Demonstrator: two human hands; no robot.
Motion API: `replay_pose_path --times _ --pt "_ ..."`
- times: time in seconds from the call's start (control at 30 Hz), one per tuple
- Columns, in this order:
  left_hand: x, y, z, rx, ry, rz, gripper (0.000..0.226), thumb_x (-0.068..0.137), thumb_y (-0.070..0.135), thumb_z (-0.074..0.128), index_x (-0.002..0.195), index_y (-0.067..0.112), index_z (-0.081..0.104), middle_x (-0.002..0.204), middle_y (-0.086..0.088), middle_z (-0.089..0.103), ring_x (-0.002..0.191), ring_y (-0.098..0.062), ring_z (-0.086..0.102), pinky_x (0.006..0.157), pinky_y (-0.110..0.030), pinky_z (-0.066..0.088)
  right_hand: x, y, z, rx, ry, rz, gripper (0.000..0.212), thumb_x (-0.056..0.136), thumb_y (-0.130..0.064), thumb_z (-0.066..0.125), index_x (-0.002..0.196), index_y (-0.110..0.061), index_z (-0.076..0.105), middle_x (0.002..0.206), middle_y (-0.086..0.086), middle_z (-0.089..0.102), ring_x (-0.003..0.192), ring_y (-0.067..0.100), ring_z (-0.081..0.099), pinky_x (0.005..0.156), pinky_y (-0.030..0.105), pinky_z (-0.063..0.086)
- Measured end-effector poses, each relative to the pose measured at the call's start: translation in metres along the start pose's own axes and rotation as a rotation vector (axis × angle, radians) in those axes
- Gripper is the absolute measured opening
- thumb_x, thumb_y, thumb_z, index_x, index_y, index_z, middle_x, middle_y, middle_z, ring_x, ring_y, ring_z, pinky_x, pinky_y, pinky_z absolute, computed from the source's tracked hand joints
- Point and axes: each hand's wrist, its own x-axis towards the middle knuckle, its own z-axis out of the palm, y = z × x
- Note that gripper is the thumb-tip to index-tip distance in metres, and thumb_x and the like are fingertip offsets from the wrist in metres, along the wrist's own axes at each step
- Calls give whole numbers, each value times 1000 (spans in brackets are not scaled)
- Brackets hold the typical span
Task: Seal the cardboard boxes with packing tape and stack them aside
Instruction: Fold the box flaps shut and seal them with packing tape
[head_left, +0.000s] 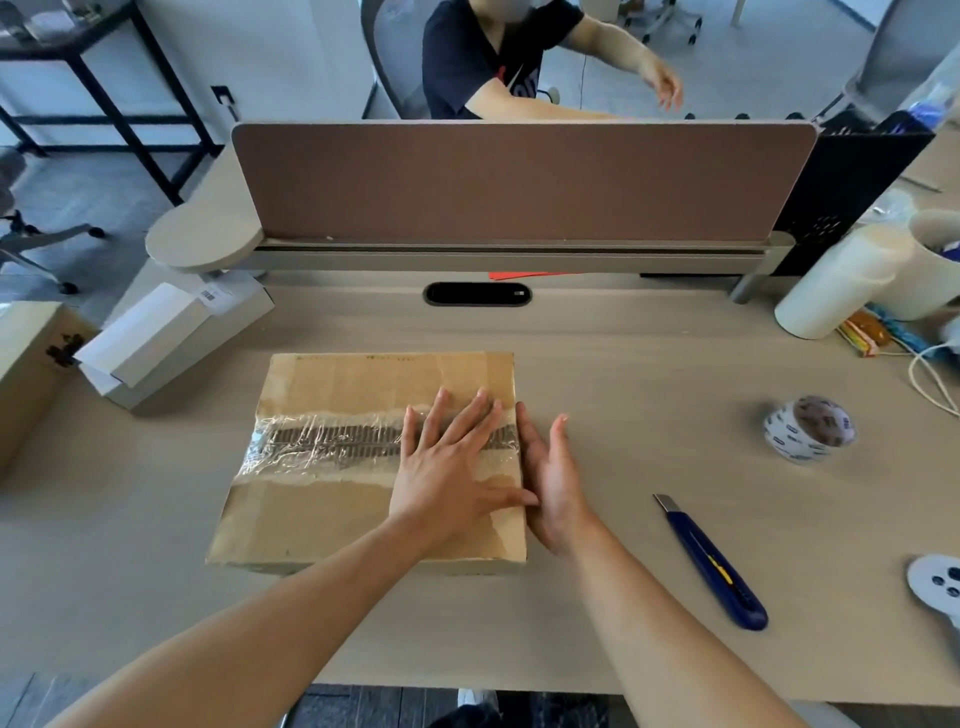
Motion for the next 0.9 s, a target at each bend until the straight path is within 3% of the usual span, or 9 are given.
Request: replay_pose_path --times 0.13,0.23,0.33,0.4,0.47,0.53,0.63,0.77,0.9 --pt "1 -3 0 -13 0 18 119 55 101 32 155 43 3 160 29 -9 149 -13 -25 120 -50 -14 0 9 3 -3 -7 45 73 91 -72 10 142 -33 45 138 6 58 126 23 55 110 43 39" --pt "-1 -3 -1 -136 62 25 113 60 94 42 156 41 12 157 31 4 151 -5 -11 121 -44 -15 0 12 1 -72 -51 107 78 95 -67 3 138 -23 51 133 11 61 125 26 56 107 44 41" --pt "-3 -9 -3 -384 160 -18 85 78 61 53 154 32 28 151 27 23 150 -3 13 124 -36 -7 1 -2 4 -203 -69 146 85 95 -67 0 135 -16 55 125 10 66 119 24 60 99 39 47" --pt "-6 -12 -10 -643 221 -91 67 89 22 57 152 27 35 150 21 30 148 -6 20 125 -39 7 3 -12 7 -350 41 138 78 98 -62 5 134 -16 56 122 5 67 119 21 58 100 37 44" --pt "-14 -19 -20 -798 266 -202 68 90 -4 48 150 25 39 152 16 34 147 -5 21 124 -38 16 4 -25 15 -609 207 -17 65 103 -52 13 148 -12 37 148 5 44 140 21 36 116 37 26" --pt "-27 -34 -24 -658 342 -229 62 91 0 40 150 20 39 155 12 32 148 -5 16 125 -37 12 -1 -35 32 -959 162 -273 52 107 -35 18 155 -14 13 163 3 8 150 15 5 121 30 1" --pt "-47 -58 -23 -231 259 -101 70 88 37 14 154 21 29 156 16 20 151 -10 2 124 -34 -4 -8 -16 59 -1448 -153 -458 53 108 -31 21 156 -19 4 158 -11 -10 144 3 -15 115 20 -13" --pt "-60 -70 -20 34 81 -47 75 83 44 0 156 36 9 157 25 0 149 -5 -12 119 -26 -18 -10 20 64 -1990 -201 -588 67 95 -45 0 156 -18 -1 162 -5 -13 147 8 -18 118 32 -15" --pt "-60 -79 -23 54 43 -39 71 86 45 2 156 40 13 159 27 7 150 -2 -6 122 -27 -9 -7 16 62 -2058 -248 -598 80 86 -57 -11 156 -20 -1 160 -9 -12 148 6 -14 120 32 -12"
